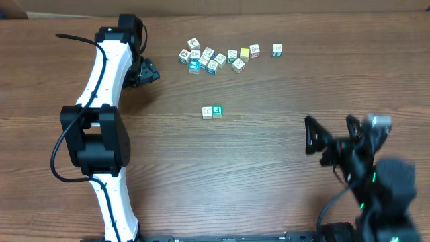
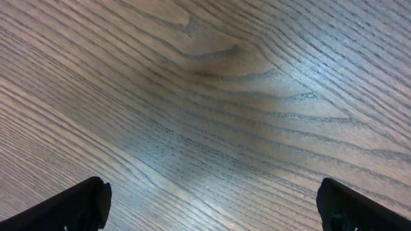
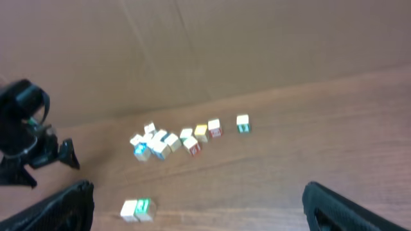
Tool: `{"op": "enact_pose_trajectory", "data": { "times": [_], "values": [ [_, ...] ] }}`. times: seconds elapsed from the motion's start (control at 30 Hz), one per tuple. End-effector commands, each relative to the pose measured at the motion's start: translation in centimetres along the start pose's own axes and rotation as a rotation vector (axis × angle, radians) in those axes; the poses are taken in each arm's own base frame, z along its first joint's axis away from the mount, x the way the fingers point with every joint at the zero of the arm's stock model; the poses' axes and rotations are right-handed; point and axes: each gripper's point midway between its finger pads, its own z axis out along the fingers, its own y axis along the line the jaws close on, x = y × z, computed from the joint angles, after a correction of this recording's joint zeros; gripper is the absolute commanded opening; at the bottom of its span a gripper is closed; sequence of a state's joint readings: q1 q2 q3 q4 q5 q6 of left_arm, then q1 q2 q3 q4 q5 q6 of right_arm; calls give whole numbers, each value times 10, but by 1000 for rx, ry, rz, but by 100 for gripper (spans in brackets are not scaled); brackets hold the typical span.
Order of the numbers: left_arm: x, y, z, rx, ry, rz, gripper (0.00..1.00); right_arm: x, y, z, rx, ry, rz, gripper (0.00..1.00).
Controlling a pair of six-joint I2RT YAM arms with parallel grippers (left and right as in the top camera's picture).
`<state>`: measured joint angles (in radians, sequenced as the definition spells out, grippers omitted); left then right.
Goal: Form a horizontal line
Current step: 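Move the right gripper over the cluster toward the placed blocks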
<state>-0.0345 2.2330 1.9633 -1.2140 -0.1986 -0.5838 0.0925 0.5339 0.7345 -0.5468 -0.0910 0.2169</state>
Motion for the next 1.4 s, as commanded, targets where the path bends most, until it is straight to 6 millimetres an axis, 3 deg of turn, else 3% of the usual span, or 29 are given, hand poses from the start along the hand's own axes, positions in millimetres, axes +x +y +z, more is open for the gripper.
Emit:
{"op": "enact_pose_trajectory", "data": {
  "times": [0.0,0.17,0.4,0.53,0.6,0.8,0.97,1.07,1.27,1.37],
  "values": [
    [-9,1,-14,13,-40,-6,100,-19,8,24,10,152,12,100],
    [-9,1,-14,13,-40,-6,100,-15,21,62,1,487,80,100],
    [-9,1,-14,13,-40,-6,100,9,71,120,-316,737,245,99],
    [-9,1,-14,13,-40,-6,100,32,76,152,-314,810,356,24],
    [-9,1,-14,13,-40,-6,100,52,74,167,-239,847,364,4],
    [-9,1,-14,13,-40,-6,100,122,67,197,85,907,209,4],
    [-9,1,-14,13,-40,-5,100,154,90,204,137,929,115,3],
    [-9,1,-14,13,-40,-6,100,143,102,204,136,938,114,3],
    [-9,1,-14,13,-40,-6,100,88,120,204,147,917,113,4],
    [-9,1,-14,13,-40,-5,100,77,127,214,138,891,111,4]
  ]
}}
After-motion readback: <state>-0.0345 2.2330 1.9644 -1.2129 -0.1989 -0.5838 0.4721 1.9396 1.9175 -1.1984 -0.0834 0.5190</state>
